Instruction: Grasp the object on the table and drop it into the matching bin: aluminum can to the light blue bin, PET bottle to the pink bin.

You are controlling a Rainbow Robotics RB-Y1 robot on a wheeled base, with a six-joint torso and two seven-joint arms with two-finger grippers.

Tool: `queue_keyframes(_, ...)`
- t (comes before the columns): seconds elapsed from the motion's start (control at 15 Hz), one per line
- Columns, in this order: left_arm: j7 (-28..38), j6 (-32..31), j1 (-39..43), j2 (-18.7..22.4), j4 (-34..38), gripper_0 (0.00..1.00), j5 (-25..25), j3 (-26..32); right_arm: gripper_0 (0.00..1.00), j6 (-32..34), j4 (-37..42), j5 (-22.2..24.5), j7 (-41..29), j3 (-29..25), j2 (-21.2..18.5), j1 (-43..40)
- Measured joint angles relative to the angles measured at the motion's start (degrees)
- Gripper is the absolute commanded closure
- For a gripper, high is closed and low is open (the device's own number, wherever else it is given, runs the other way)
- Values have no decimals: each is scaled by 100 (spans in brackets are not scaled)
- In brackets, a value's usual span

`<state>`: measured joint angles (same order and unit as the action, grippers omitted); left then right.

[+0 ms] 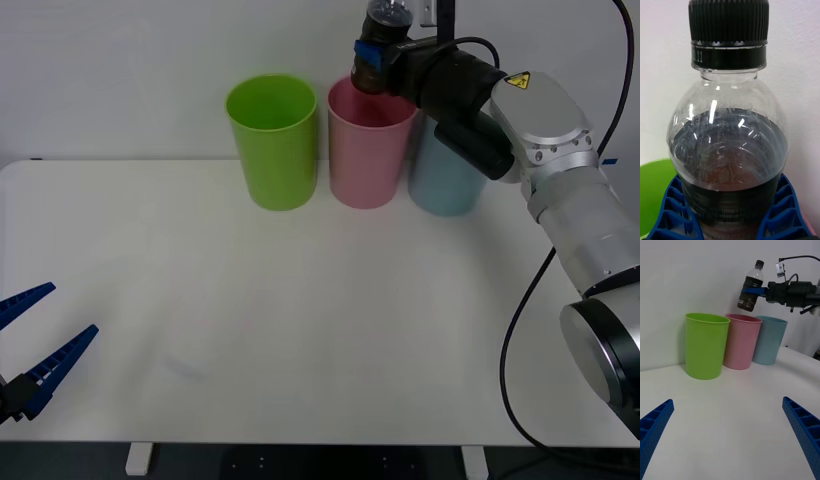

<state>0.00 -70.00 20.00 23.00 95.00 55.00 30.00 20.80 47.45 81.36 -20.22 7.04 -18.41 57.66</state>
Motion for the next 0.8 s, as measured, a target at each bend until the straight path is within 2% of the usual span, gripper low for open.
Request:
queue_keyframes(0.07,0,0,0,0,0,0,0,0,90,-3,0,-1,13,0,3,0)
queue_keyframes(0.13,0,0,0,0,0,0,0,0,37,-1,1,2,33,-3,3,0)
queue_keyframes(0.2,0,0,0,0,0,0,0,0,0,-3,4,2,63,-8,0,0)
queue_keyframes(0.53,0,0,0,0,0,0,0,0,0,2,7,-20,207,-24,-4,-1)
queue_keyframes(0.8,0,0,0,0,0,0,0,0,0,19,146,-298,305,-34,-26,-159)
